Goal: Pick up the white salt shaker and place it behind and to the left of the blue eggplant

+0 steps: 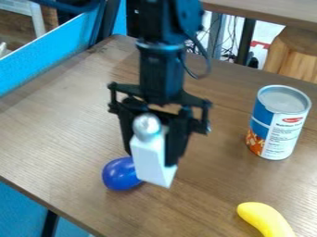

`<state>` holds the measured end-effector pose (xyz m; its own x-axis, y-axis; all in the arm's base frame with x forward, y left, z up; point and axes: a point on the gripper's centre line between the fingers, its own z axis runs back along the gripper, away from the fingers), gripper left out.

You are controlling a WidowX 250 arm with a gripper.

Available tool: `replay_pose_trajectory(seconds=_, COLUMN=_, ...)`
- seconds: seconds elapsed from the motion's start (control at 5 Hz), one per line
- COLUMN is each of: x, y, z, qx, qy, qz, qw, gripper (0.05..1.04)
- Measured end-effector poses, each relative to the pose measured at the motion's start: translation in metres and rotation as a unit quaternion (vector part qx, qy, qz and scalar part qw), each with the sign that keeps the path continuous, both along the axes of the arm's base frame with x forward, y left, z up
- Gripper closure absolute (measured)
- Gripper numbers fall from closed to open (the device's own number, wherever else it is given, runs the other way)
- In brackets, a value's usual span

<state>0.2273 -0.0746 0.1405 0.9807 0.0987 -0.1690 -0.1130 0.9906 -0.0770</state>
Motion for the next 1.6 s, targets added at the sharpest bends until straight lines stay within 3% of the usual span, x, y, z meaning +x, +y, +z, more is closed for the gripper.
replay_pose_trajectory(seconds=0.2, x=0.027, y=0.035, z=-0.002, qx=0.020, qy=-0.023, qz=0.035, qw=0.9989, gripper=0.402)
replay_pose_trajectory(seconds=0.6, x=0.049, y=0.097, z=-0.010, qx=0.064, qy=-0.059, qz=0.099, qw=0.9914, gripper=0.402)
replay_pose_trajectory(seconds=0.8, x=0.059, y=0.129, z=-0.028, qx=0.088, qy=-0.046, qz=0.135, qw=0.9859, gripper=0.402)
replay_pose_trajectory(seconds=1.0, x=0.057, y=0.148, z=-0.059, qx=0.089, qy=0.008, qz=0.158, qw=0.9834, gripper=0.402)
replay_pose_trajectory(seconds=1.4, x=0.062, y=0.166, z=-0.067, qx=0.074, qy=0.028, qz=0.173, qw=0.9816, gripper=0.352)
replay_pose_trajectory(seconds=1.6, x=0.048, y=0.173, z=-0.074, qx=0.058, qy=0.045, qz=0.192, qw=0.9788, gripper=0.092)
